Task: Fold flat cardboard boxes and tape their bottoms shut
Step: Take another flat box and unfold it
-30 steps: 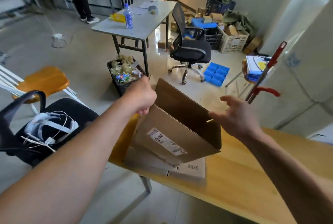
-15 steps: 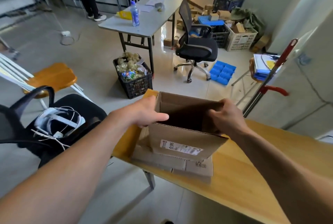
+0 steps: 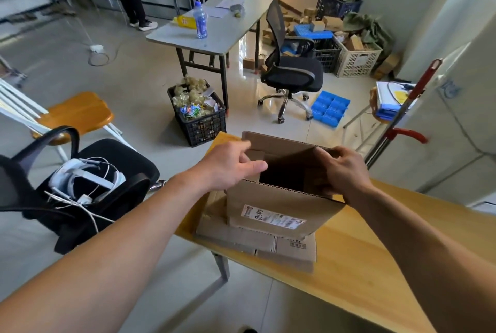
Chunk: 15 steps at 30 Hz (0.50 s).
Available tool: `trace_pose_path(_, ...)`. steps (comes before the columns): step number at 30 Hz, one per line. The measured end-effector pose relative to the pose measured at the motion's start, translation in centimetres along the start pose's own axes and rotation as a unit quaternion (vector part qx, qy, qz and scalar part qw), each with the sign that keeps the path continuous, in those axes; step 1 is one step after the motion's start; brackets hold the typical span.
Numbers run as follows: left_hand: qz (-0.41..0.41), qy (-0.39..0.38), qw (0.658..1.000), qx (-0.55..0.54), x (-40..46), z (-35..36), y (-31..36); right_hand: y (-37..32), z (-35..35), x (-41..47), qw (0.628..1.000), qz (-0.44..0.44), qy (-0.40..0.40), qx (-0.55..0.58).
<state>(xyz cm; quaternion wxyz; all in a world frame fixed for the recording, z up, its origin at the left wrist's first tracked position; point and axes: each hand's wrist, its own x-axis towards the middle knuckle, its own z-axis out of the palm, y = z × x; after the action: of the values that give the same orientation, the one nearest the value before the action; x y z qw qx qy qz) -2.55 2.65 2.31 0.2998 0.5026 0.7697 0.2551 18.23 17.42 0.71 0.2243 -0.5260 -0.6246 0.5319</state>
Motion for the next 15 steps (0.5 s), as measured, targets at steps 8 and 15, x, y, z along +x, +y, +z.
trace_pose_path(8,0.019,0.148,0.988,0.035,0.1,2.3,-1.6,0.4,-0.8,-1.3,0.993,-0.076,-0.024,-0.087)
trace_pose_path(15,-0.012,0.161,0.986,-0.037,1.8,5.4,-3.3,4.6,-0.6,-1.8,0.978,-0.090,-0.043,-0.184)
